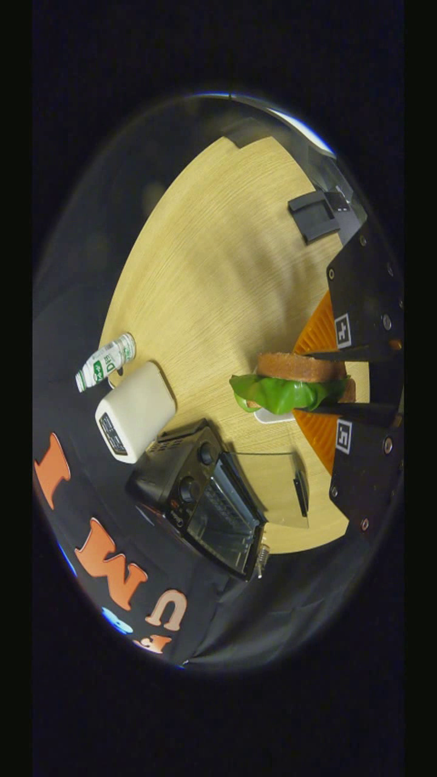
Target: Open the toaster oven, put the food inside, and close the toaster oven door.
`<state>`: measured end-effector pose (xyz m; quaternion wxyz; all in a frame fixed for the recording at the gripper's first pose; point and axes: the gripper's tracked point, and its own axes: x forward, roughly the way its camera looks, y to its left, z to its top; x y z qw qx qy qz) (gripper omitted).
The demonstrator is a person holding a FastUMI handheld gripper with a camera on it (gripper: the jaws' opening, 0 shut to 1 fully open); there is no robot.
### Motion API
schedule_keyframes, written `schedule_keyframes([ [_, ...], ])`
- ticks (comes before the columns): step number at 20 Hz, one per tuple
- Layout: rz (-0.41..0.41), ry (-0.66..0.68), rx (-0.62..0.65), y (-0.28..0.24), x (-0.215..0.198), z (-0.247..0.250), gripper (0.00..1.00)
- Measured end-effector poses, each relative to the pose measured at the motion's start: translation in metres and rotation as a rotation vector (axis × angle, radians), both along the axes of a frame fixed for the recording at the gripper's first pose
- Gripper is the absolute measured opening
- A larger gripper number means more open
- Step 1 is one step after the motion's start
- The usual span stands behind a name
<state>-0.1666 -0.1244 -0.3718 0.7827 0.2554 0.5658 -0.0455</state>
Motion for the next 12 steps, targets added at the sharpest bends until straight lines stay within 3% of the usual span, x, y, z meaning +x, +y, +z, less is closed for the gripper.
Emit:
schedule_keyframes([
  [7,-0.070,-0.159,0.146,0.028,0.042,0.054,0.28],
  [12,-0.095,-0.226,0.269,0.071,0.065,0.062,0.28],
])
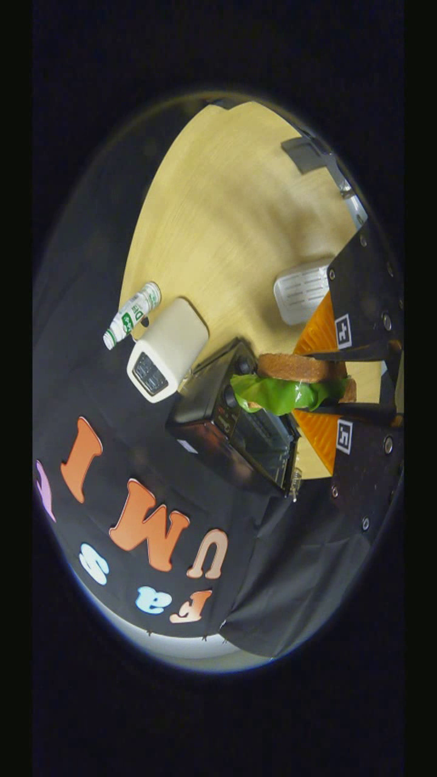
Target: Open the toaster oven, put the food inside, and close the toaster oven door.
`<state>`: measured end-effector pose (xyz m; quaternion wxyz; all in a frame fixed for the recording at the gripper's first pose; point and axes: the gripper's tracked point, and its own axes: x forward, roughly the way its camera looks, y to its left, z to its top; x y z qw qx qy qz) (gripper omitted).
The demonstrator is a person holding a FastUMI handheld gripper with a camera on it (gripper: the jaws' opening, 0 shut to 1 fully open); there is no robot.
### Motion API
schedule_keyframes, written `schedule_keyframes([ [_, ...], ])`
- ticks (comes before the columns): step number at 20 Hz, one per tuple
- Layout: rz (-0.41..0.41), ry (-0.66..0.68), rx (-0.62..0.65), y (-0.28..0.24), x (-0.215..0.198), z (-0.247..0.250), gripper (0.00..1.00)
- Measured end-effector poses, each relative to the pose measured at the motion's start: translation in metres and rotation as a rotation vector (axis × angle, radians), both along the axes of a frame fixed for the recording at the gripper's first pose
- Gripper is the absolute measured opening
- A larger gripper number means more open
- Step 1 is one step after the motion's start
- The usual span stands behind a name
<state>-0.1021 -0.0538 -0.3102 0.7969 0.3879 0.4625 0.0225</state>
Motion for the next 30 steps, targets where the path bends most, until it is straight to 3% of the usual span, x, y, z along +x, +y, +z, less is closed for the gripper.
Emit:
schedule_keyframes([
  [7,0.017,-0.006,0.105,0.072,0.024,-0.017,0.28],
  [16,-0.070,-0.009,0.269,0.148,0.079,-0.056,0.28],
  [22,-0.157,-0.052,0.330,0.167,0.108,-0.080,0.28],
  [30,-0.236,-0.109,0.291,0.168,0.144,-0.104,0.28],
])
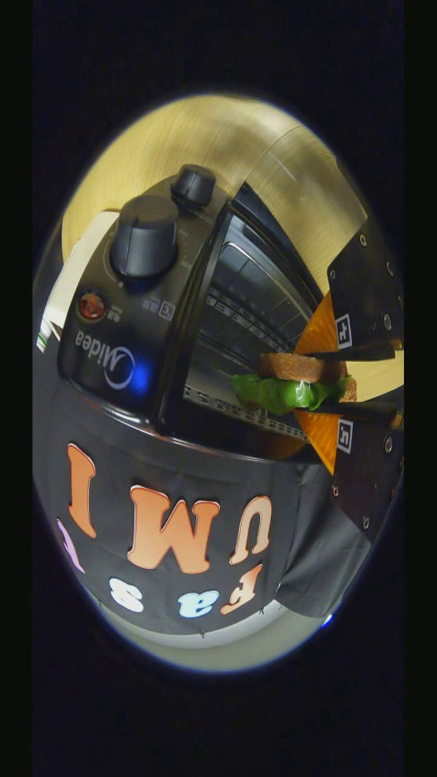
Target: Open the toaster oven, put the food inside, and close the toaster oven door.
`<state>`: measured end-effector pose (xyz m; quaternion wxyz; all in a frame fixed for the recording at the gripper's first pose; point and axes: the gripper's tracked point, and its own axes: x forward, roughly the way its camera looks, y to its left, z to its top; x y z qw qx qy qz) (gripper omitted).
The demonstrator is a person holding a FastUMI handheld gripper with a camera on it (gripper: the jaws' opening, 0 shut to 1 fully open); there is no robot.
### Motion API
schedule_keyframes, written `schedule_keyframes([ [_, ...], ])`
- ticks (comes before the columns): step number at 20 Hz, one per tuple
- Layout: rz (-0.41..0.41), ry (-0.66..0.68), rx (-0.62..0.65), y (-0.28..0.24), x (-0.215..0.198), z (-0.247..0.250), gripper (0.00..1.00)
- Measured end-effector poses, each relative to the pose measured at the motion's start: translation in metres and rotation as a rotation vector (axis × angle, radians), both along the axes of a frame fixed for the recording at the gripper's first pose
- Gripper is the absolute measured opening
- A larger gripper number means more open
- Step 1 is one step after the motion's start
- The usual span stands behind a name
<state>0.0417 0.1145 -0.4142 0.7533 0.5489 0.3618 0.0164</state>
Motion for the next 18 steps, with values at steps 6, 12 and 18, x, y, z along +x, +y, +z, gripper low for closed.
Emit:
schedule_keyframes([
  [6,0.003,-0.006,-0.106,0.001,0.012,-0.012,0.28],
  [12,0.119,-0.011,-0.442,-0.008,0.018,-0.017,0.42],
  [18,0.228,0.017,-0.658,-0.022,0.014,-0.023,0.66],
])
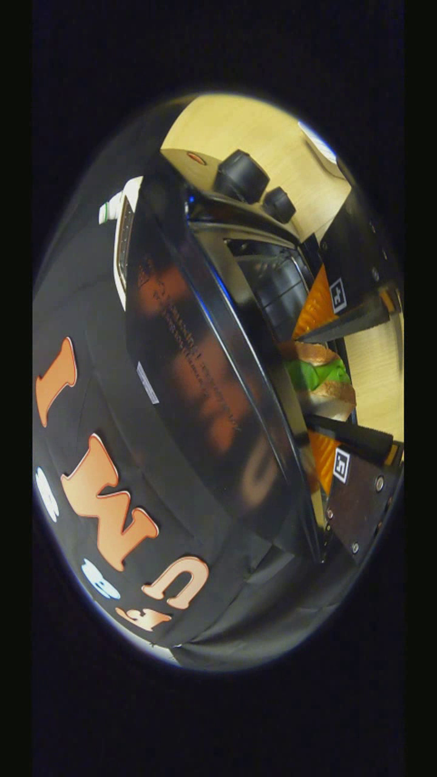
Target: Open the toaster oven, put the food inside, and close the toaster oven door.
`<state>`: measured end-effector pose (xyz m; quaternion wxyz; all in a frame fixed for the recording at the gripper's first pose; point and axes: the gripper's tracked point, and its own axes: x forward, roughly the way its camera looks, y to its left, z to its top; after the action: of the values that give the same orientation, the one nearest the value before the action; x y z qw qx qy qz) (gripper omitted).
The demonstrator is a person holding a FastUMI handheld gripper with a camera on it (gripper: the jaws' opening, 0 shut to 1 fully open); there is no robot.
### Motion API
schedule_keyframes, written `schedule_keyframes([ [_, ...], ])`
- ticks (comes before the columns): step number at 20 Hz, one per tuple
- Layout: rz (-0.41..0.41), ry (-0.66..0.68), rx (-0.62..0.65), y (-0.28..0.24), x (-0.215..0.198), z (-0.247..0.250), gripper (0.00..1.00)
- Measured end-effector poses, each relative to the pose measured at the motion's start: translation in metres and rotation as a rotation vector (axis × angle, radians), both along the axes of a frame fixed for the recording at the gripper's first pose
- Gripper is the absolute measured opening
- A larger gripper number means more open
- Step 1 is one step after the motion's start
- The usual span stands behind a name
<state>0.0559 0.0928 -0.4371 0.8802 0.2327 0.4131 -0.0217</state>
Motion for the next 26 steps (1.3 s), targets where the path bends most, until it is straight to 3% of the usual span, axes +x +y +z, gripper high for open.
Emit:
schedule_keyframes([
  [5,0.070,0.032,-0.152,-0.025,-0.013,0.009,0.90],
  [7,0.103,0.012,-0.183,-0.033,-0.024,0.023,0.94],
  [16,0.272,0.026,-0.235,-0.042,-0.103,0.062,0.96],
  [26,0.426,0.227,-0.160,-0.020,-0.217,0.047,0.91],
])
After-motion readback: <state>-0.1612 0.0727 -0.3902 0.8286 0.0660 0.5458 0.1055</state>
